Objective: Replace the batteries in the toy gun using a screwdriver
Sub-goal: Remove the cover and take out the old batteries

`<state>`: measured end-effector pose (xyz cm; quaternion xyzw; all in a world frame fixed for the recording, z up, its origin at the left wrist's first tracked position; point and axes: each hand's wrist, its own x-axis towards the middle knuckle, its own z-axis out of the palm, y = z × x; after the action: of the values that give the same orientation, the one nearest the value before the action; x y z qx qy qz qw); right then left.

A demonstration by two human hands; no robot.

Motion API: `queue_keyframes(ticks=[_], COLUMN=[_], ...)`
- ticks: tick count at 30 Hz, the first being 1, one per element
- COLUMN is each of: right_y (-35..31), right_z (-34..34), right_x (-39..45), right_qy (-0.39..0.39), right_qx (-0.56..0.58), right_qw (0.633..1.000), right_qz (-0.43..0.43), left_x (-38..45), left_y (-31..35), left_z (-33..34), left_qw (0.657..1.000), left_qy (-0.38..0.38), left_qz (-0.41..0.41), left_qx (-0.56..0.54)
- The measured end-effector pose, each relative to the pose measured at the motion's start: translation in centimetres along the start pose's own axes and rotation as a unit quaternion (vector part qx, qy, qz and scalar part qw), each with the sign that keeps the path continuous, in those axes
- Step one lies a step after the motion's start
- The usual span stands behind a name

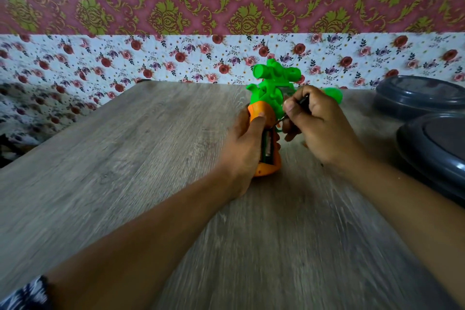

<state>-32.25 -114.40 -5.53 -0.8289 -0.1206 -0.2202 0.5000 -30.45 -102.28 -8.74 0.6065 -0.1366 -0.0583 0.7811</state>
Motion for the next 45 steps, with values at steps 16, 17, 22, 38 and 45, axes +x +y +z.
queue_keyframes(ticks=[16, 17, 22, 38, 45], right_y=[-0.7, -1.0, -2.1, -1.3, -1.0], right_z=[-0.7, -1.0, -1.7, -0.6, -0.3], right_x=[0.4, 0.3, -0.4, -1.3, -1.2], right_qy=[0.085, 0.084, -0.039, -0.113, -0.131], right_qx=[0.131, 0.111, -0.080, -0.257, -0.262], right_qw=[0.983, 0.988, 0.996, 0.959, 0.956], right_qz=[0.092, 0.067, -0.011, -0.034, -0.016], left_x=[-0.4, -0.3, 0.0, 0.1, 0.0], left_y=[0.4, 0.4, 0.4, -0.2, -0.1], left_z=[0.4, 0.4, 0.2, 0.2, 0.3], left_qw=[1.000, 1.000, 0.999, 0.999, 0.999], left_qy=[-0.001, 0.001, 0.016, 0.030, 0.033], left_qz=[-0.024, -0.029, -0.038, -0.037, -0.034], left_qx=[0.011, 0.005, -0.013, -0.003, -0.002])
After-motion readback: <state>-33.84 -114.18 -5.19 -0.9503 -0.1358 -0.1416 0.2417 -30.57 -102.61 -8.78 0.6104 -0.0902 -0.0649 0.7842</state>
